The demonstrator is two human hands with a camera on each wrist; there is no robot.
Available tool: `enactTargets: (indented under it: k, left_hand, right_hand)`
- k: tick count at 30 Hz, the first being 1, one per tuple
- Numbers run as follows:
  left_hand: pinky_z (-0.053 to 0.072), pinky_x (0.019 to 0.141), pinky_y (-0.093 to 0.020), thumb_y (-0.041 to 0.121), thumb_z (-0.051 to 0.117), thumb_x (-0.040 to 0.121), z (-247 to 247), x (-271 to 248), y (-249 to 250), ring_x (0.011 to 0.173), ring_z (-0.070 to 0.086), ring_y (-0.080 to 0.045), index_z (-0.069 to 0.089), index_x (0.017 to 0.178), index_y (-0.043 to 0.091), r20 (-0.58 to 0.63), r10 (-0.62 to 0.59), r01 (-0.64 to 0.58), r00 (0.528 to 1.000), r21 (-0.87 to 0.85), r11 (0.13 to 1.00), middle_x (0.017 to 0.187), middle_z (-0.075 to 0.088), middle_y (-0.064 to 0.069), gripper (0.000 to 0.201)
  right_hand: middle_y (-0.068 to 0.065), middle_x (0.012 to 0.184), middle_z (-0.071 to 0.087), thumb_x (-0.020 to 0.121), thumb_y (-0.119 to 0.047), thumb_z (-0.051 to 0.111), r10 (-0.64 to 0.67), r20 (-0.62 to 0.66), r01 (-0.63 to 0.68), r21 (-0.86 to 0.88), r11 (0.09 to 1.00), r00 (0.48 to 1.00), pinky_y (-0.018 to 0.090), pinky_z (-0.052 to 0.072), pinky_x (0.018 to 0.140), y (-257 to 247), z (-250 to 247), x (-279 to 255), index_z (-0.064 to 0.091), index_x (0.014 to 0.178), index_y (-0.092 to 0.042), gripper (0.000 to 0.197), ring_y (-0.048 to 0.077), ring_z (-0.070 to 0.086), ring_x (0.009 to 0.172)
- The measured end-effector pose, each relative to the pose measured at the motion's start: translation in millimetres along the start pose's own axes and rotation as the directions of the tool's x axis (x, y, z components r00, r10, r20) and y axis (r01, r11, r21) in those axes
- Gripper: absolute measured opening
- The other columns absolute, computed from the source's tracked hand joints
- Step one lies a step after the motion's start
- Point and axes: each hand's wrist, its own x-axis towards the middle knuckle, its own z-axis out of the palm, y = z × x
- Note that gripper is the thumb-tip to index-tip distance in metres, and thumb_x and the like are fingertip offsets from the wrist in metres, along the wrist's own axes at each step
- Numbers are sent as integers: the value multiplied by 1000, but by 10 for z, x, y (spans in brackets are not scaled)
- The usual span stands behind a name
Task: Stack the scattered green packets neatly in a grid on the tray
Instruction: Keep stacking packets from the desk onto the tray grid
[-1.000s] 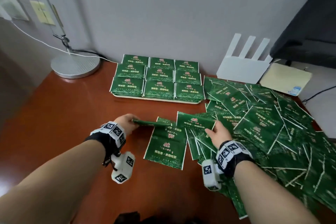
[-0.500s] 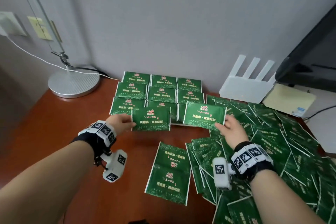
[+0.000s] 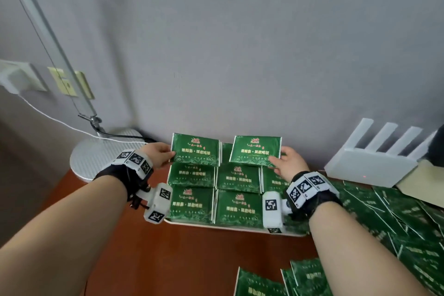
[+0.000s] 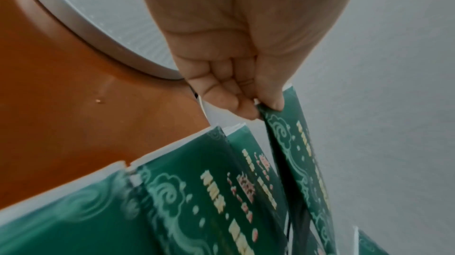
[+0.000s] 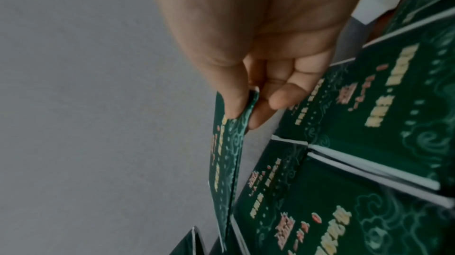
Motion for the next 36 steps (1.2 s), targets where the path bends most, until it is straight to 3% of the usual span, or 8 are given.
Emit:
enactTargets:
  k: [4, 7, 10, 12, 14, 18, 25, 36]
  left_hand:
    - [41, 50, -17, 20, 53, 93, 35, 451, -43, 54, 49, -10, 62, 96, 10, 22, -63, 63, 998, -3, 998, 69, 58, -1, 14]
    - [46, 58, -22, 20, 57, 90, 87, 664, -99, 64, 55, -16, 63, 100, 5, 11, -90, 90, 996, -32, 995, 79, 63, -6, 19]
    - [46, 47, -14, 14, 60, 88, 132, 737, -155, 61, 53, -12, 62, 100, 3, -26, -90, 88, 996, -71, 994, 73, 59, -2, 16]
    - [43, 44, -9, 14, 61, 87, 156, 765, -191, 59, 52, -8, 63, 99, 3, -53, -88, 86, 995, -44, 995, 70, 57, 2, 16]
    - [46, 47, -11, 15, 63, 86, 170, 781, -203, 58, 50, -9, 63, 98, 4, -65, -89, 87, 994, -29, 996, 67, 56, 2, 16]
    - [52, 69, -28, 21, 65, 85, 212, 830, -203, 69, 55, -18, 62, 96, 10, -20, -109, 109, 994, -13, 994, 78, 60, -3, 16]
    - [48, 42, -11, 12, 63, 86, 276, 870, -215, 62, 53, -13, 58, 99, 5, 19, -133, 134, 991, -113, 985, 88, 59, -9, 15]
    - [53, 58, -22, 17, 64, 85, 262, 902, -238, 67, 57, -15, 59, 100, 7, -23, -142, 139, 990, -78, 987, 82, 61, -4, 19]
  right_hand:
    - [2, 89, 63, 89, -12, 57, 64, 18, -62, -88, 994, 998, 19, 43, 57, 85, 199, 400, 53, 119, -6, 31, 9, 54, 64]
    - [7, 96, 66, 88, -16, 59, 91, -1, -89, -196, 977, 996, 23, 42, 63, 131, 299, 594, 56, 116, -7, 29, 16, 56, 74]
    - [8, 101, 68, 87, -22, 60, 112, -23, -113, -299, 947, 993, 22, 39, 71, 176, 357, 706, 57, 116, -9, 32, 20, 58, 82]
    - [4, 85, 66, 90, -24, 56, 104, -26, -106, -391, 914, 994, 20, 36, 62, 229, 386, 760, 61, 95, -14, 12, 18, 57, 74]
    - [3, 75, 60, 94, -22, 49, 84, -31, -88, -489, 868, 996, 20, 29, 50, 251, 411, 785, 59, 80, -16, 19, 17, 48, 63]
    - [12, 96, 64, 95, -21, 44, 113, 1, -95, -538, 838, 994, 21, 35, 59, 232, 438, 808, 63, 109, -7, 27, 22, 50, 76]
    - [8, 114, 65, 92, -21, 54, 104, -35, -109, -464, 879, 994, 20, 39, 76, 181, 462, 752, 55, 123, -9, 34, 24, 60, 103]
    - [7, 122, 61, 91, -25, 54, 106, -7, -95, -499, 862, 994, 25, 43, 88, 266, 440, 772, 48, 129, -11, 41, 23, 58, 110]
